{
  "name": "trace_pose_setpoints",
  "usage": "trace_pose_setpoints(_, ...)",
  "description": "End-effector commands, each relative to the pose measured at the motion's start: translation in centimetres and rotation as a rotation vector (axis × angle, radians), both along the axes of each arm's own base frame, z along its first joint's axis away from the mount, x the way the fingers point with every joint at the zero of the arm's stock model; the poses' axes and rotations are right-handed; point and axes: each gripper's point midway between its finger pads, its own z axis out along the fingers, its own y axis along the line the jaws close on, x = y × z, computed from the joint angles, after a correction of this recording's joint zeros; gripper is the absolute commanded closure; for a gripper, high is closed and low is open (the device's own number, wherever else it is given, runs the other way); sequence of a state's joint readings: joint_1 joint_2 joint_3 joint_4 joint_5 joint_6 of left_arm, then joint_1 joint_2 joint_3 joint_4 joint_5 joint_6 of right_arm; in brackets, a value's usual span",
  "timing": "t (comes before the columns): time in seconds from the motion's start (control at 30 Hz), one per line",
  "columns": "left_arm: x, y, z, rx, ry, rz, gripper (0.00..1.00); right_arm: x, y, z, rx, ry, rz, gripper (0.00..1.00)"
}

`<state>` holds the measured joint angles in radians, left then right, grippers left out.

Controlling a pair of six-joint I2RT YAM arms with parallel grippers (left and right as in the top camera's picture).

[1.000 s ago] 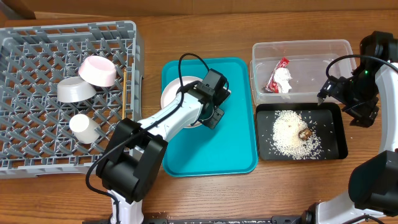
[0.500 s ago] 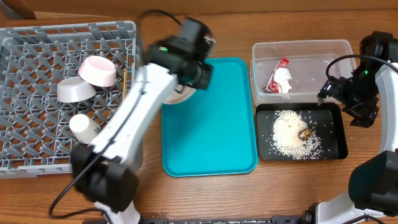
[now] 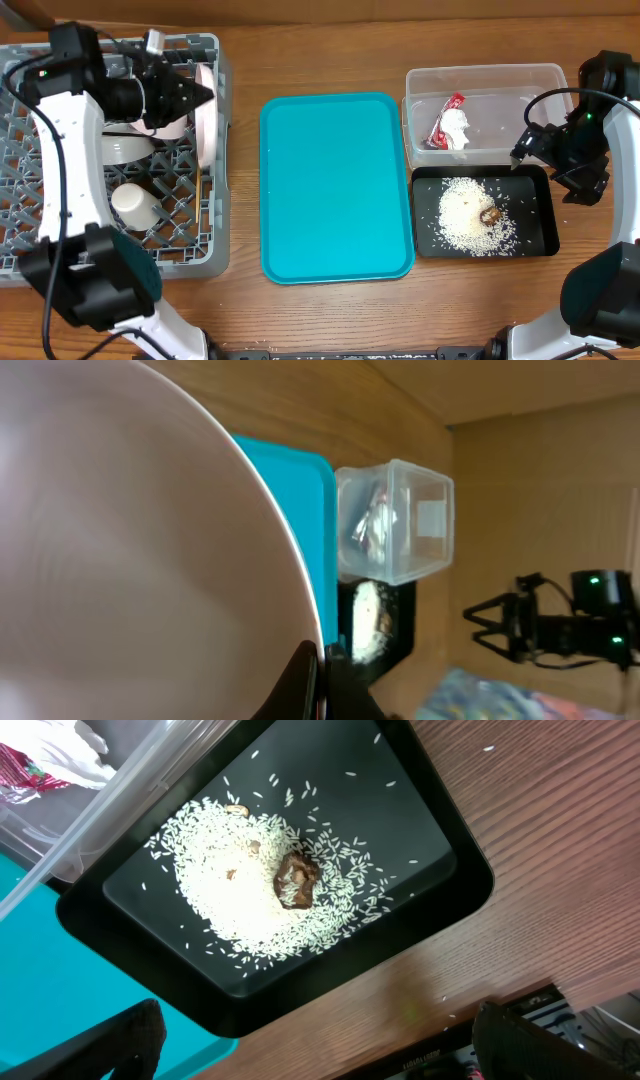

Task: Sort waste into correct bins and load items into the dishwasher
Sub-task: 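Carry the white plate left and stand it upright in the dish rack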

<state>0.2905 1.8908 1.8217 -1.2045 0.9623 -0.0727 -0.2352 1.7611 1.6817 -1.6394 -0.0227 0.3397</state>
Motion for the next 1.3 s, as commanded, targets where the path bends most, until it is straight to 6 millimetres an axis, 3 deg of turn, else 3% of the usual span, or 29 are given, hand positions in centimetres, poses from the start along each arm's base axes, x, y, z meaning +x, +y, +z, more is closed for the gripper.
trace_pose_setpoints(0.0, 0.3, 0.3, -1.2, -0.091, -0.007, -0.042, 0.96, 0.1, 0.0, 0.7, -0.002, -0.029, -0.003, 0.0)
trace_pose_setpoints(0.07, 0.3, 0.7, -1.6, -0.089, -0.006, -0.041, 0.93, 0.1, 0.0, 0.7, -0.002, -0.029, -0.003, 0.0)
trace_pose_setpoints(0.1, 0.2, 0.9, -1.7, -0.085, -0.008, -0.043, 0.56, 0.1, 0.0, 0.7, -0.002, -0.029, -0.003, 0.0)
trace_pose_setpoints(0.17, 0.1, 1.2, -1.7, -0.088, 0.001, -0.035, 0.03, 0.1, 0.0, 0.7, -0.002, -0.029, -0.003, 0.0)
trace_pose_setpoints(0.27, -0.5, 1.8, -1.8, -0.074, 0.052, -0.003, 0.0, 0.0, 0.0, 0.7, 0.0, -0.025, -0.002, 0.0)
trace_pose_setpoints(0.37, -1.8, 3.4, -2.4, 0.11, 0.092, 0.033, 0.0, 0.0, 0.9, 0.8, 0.052, -0.038, 0.081, 0.0)
trace_pose_setpoints(0.5, -5.0, 8.8, -1.4, 0.56, 0.169, 0.22, 0.0, 3.0, 4.0, 1.6, 0.191, -0.206, 0.231, 0.0)
trace_pose_setpoints(0.53, -6.0, 10.2, -0.6, 0.662, 0.19, 0.285, 0.0, 4.6, 5.3, 2.1, 0.214, -0.29, 0.295, 0.0)
trace_pose_setpoints(0.63, -7.5, 9.9, 0.5, 0.759, 0.195, 0.299, 0.0, 8.1, 9.0, 3.0, 0.229, -0.444, 0.439, 0.0)
trace_pose_setpoints(0.77, -8.9, 8.6, -0.6, 0.807, 0.265, 0.237, 0.0, 11.1, 13.7, 4.3, 0.208, -0.599, 0.614, 0.0)
trace_pose_setpoints(0.87, -10.9, 8.0, -1.3, 0.823, 0.35, 0.197, 0.0, 10.1, 15.4, 4.0, 0.224, -0.56, 0.643, 0.0)
trace_pose_setpoints(1.0, -13.2, 7.3, -1.0, 0.832, 0.401, 0.162, 0.0, 8.2, 13.9, 3.2, 0.177, -0.455, 0.565, 0.0)
trace_pose_setpoints(1.17, -15.2, 5.8, 0.8, 0.861, 0.235, 0.192, 0.0, 6.3, 12.4, 5.4, 0.087, -0.507, 0.541, 0.0)
trace_pose_setpoints(1.27, -17.5, 4.5, 1.7, 0.865, -0.027, 0.242, 0.0, 3.9, 11.4, 8.3, 0.019, -0.696, 0.531, 0.0)
